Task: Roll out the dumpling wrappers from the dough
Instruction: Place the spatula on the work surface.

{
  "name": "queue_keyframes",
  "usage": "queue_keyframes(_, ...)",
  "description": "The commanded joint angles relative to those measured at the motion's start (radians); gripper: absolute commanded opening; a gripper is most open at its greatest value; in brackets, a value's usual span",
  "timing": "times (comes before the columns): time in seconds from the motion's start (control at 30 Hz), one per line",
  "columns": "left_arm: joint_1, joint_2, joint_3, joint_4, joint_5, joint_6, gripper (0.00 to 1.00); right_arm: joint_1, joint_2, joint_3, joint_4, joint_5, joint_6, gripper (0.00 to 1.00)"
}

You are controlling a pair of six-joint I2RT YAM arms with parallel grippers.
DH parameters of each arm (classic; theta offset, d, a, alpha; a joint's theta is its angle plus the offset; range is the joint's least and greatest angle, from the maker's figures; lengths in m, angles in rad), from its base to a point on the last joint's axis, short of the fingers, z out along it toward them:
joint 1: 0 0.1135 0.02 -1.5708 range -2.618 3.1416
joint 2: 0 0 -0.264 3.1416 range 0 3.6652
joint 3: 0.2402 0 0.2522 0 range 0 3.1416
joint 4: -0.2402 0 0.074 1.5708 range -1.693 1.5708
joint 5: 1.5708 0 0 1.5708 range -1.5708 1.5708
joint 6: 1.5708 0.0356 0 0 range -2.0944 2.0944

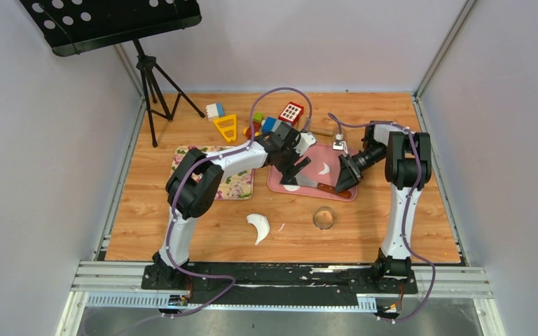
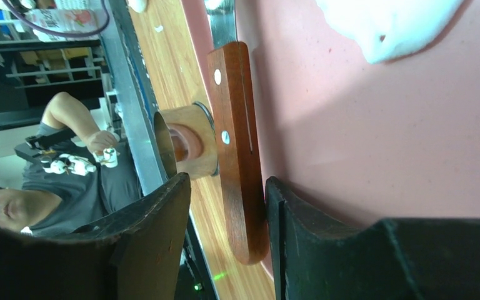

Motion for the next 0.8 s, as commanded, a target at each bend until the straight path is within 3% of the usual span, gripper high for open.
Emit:
queue_keyframes(0.0,-0.009,0.023,-0.010,-0.028,-0.008,0.008,0.85,-0.004,-0.072,0.029,-0.028,0.112,-0.024,0.50)
queue_keyframes(0.07,-0.010,0.022,-0.013,-0.032,0.002,0.001,0.85,-0.005,-0.083,0.049,-0.028,0.156,-0.021,0.53)
queue_keyframes(0.23,-0.012,-0.010,-0.054,-0.013,0.017,-0.014,0.85,-0.006,-0.157,0.088,0.006,0.210,-0.005,0.73)
queue_keyframes(0.47,-0.012,-0.062,-0.103,0.030,0.028,-0.031,0.84,-0.006,-0.252,0.124,0.080,0.240,0.057,0.74)
queue_keyframes(0.77,-0.042,-0.081,-0.194,0.066,0.038,-0.034,0.84,0.010,-0.382,0.007,0.206,0.207,0.107,0.74)
